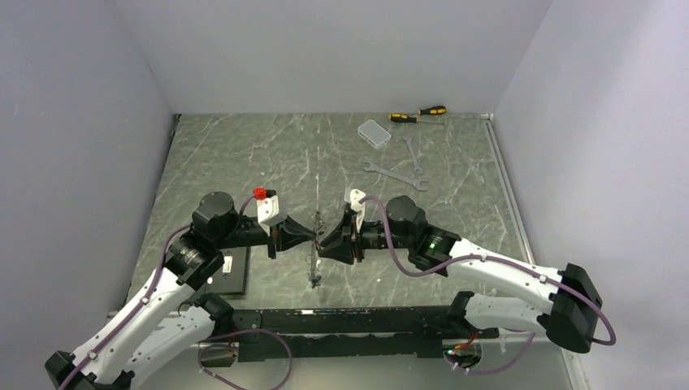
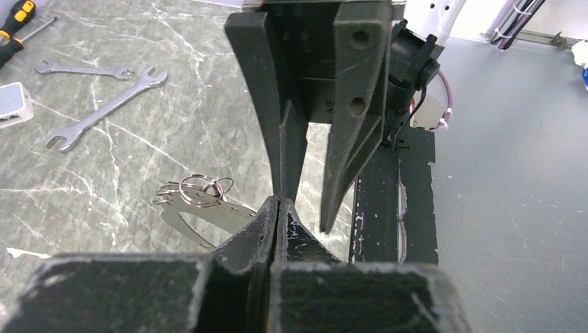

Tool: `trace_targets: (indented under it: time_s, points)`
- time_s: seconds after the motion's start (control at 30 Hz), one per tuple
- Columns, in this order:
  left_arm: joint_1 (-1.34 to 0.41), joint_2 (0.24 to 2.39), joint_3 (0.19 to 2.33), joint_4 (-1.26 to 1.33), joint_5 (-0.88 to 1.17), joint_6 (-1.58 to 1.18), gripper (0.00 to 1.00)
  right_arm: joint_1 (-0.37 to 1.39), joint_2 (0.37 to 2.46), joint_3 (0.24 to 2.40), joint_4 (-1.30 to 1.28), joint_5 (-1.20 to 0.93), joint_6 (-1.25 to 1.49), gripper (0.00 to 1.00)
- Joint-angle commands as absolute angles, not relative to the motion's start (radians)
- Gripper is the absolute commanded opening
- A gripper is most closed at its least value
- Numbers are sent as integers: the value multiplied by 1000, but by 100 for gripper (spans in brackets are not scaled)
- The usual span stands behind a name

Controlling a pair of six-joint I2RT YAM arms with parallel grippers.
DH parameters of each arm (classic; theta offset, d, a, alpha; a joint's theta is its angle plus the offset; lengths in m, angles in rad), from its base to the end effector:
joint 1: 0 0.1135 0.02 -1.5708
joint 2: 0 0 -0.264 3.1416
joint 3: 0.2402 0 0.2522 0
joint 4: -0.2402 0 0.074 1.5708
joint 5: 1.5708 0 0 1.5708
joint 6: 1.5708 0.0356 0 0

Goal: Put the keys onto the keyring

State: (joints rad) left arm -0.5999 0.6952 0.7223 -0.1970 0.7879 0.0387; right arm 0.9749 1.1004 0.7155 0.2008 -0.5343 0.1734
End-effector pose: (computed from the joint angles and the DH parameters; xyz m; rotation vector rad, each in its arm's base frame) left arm 0.1163 -0.1101 0.3325 1.1086 1.4391 -1.0850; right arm 0.1269 0.2194 0.2933 -1.1213 1.5562 1.2739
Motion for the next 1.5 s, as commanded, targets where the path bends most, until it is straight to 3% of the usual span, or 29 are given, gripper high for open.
trace_targets:
  time_s: [0.0,0.2,0.57,1.47]
  points:
    - [-587,674,741,-105,810,7,0,979,1029,714,204,-566,107,35]
    - [-577,670,737,-87,821,-10,0,976,997,699,283,-573,108,46]
    - [-568,659,732,-70,835,-40,0,976,1028,704,384,-509,114,48]
    - [-554,653,726,-53,844,-56,0,975,1094,753,462,-572,151,25]
